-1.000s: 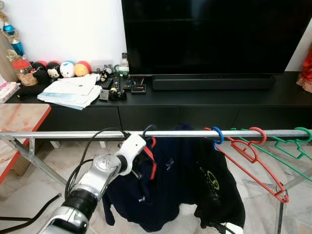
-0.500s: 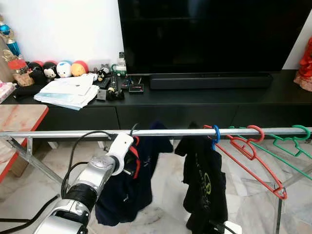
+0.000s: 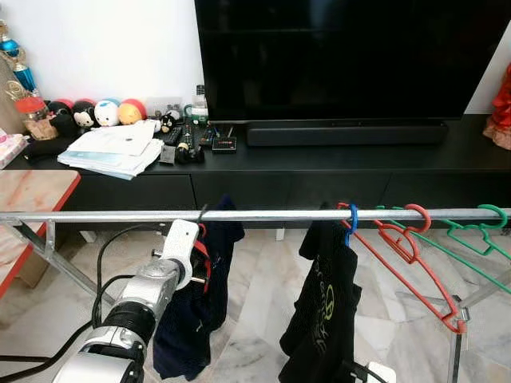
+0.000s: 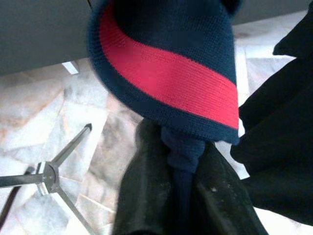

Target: Hang hanger

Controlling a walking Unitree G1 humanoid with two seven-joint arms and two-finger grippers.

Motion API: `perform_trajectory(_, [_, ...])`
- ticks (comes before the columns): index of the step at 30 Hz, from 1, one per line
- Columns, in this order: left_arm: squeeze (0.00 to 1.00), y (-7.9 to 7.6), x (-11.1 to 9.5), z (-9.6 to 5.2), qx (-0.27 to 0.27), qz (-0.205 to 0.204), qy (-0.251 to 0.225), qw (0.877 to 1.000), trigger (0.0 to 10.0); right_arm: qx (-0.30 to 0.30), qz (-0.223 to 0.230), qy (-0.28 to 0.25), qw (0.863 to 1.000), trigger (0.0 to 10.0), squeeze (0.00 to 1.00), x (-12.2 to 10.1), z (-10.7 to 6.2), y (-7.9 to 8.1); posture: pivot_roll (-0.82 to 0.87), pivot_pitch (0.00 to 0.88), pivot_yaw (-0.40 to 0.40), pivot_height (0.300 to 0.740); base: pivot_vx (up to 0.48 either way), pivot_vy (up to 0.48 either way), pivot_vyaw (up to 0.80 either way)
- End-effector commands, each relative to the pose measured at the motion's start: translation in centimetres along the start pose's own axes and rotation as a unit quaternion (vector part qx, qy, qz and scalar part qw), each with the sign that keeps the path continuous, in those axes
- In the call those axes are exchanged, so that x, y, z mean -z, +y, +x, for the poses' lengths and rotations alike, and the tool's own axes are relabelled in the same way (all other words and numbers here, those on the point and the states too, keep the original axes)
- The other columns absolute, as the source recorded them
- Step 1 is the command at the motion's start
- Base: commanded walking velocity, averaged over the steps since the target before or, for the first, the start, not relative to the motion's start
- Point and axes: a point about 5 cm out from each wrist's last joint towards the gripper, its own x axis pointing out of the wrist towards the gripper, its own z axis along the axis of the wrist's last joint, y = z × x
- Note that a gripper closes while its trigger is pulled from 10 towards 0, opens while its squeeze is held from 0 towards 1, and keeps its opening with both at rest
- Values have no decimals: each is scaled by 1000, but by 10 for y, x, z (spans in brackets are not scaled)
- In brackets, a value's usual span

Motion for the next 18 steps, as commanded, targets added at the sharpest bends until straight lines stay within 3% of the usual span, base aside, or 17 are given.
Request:
perform_trajectory(1, [1000,5,7,-1,-11,-22,12,1000,10000,2,3,6,1000,10000,0,4,-1,0,21,64,47,740,0,0,0])
perform_trajectory(9, [1000,1,9,-2,-1,-37,0,999,10000,5,3,8,1000,10000,0,5,-1,-5,19,68,44,740,0,0,0])
perform_trajectory(18, [1000,-2,-2,-12,27,-23,-72,997,10000,7,-1,9,1000,10000,0,6,-2,-7,16,70,48,740,0,0,0])
